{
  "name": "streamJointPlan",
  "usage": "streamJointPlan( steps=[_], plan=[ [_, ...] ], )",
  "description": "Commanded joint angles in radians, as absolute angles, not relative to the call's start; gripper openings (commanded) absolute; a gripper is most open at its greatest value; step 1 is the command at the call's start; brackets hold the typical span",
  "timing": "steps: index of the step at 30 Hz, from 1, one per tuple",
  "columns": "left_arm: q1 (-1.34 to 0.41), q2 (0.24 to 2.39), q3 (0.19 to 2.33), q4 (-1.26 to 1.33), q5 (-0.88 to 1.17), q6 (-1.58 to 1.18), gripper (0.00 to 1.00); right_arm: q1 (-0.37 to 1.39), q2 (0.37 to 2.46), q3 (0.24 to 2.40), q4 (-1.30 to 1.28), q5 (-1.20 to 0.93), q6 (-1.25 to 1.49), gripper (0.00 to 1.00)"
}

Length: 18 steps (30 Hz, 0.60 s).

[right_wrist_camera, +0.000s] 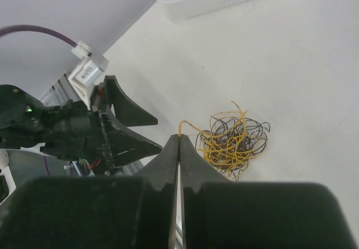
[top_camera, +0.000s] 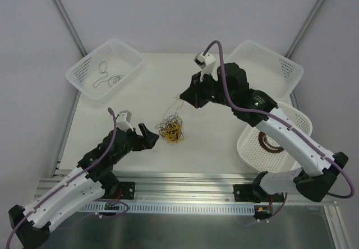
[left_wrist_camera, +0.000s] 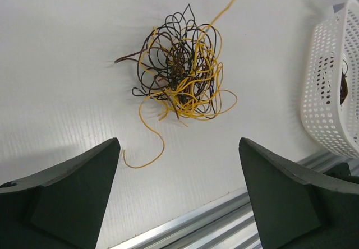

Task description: Untangle the cables

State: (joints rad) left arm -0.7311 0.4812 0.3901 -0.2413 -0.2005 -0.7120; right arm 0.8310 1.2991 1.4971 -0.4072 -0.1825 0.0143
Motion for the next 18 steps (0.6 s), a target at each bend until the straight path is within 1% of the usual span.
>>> streamJointPlan(
  steps=[1, 5, 9, 11, 15, 18],
  plan=[
    [-0.722, 0.456, 0.426, -0.230, -0.141, -0.568, 0.89, 0.833, 1.316, 1.477, -0.388, -0.230, 0.052, 0.01],
    [-0.723, 0.515, 0.463, -0.175, -0.088, -0.477, 0.92, 0.836, 1.333, 1.492, -0.400, -0.241, 0.054, 0.01],
    [-0.723, 0.632, 0.488, -0.074, -0.116, -0.433, 0.91, 0.838, 1.338, 1.519, -0.402, -0.252, 0.054, 0.01],
    [-0.723, 0.716, 0.508, -0.003, -0.130, -0.419, 0.89, 0.838, 1.336, 1.528, -0.405, -0.258, 0.054, 0.01],
    [-0.723, 0.859, 0.554, 0.115, -0.195, -0.402, 0.80, 0.839, 1.327, 1.529, -0.405, -0.265, 0.058, 0.01],
    [-0.723, 0.954, 0.566, 0.167, -0.276, -0.397, 0.75, 0.839, 1.312, 1.522, -0.402, -0.273, 0.069, 0.01]
  ],
)
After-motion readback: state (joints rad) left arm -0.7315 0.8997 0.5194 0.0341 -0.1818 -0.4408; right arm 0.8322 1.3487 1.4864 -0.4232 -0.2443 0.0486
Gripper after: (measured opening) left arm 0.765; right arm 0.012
